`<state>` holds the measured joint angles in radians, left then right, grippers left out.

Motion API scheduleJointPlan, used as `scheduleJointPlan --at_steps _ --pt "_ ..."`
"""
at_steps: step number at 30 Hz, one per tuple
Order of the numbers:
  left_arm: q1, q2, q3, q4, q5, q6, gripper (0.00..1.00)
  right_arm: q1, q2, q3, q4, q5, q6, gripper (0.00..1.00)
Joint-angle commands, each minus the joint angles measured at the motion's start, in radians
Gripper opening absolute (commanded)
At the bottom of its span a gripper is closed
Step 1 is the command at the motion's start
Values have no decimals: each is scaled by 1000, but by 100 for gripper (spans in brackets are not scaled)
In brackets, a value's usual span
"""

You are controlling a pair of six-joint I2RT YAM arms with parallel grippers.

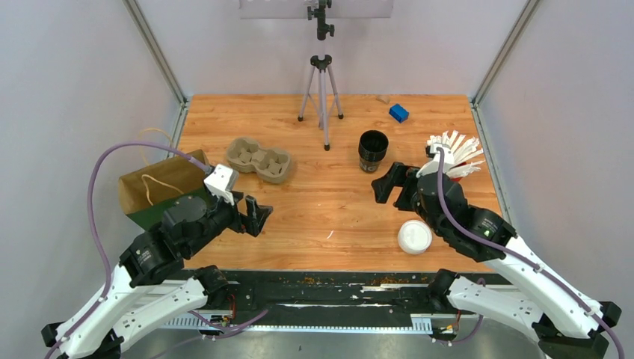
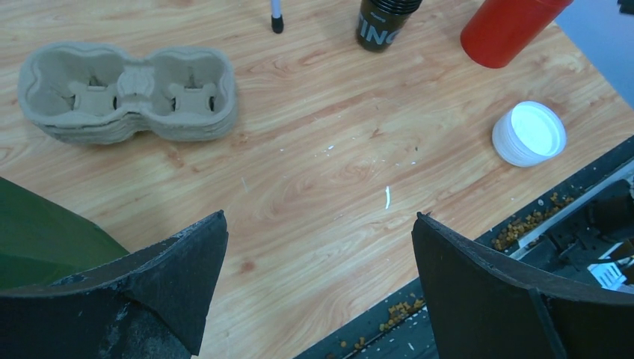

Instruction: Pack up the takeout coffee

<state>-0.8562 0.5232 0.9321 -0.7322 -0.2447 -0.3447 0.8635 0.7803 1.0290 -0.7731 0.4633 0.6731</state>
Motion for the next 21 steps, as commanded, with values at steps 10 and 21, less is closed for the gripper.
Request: scheduleJointPlan --at_steps 10,21 --pt "-3 -90 -191 216 2 99 100 -137 446 327 40 131 -363 67" --pt "-4 -26 -188 206 43 111 100 -463 698 402 179 -236 -453 42"
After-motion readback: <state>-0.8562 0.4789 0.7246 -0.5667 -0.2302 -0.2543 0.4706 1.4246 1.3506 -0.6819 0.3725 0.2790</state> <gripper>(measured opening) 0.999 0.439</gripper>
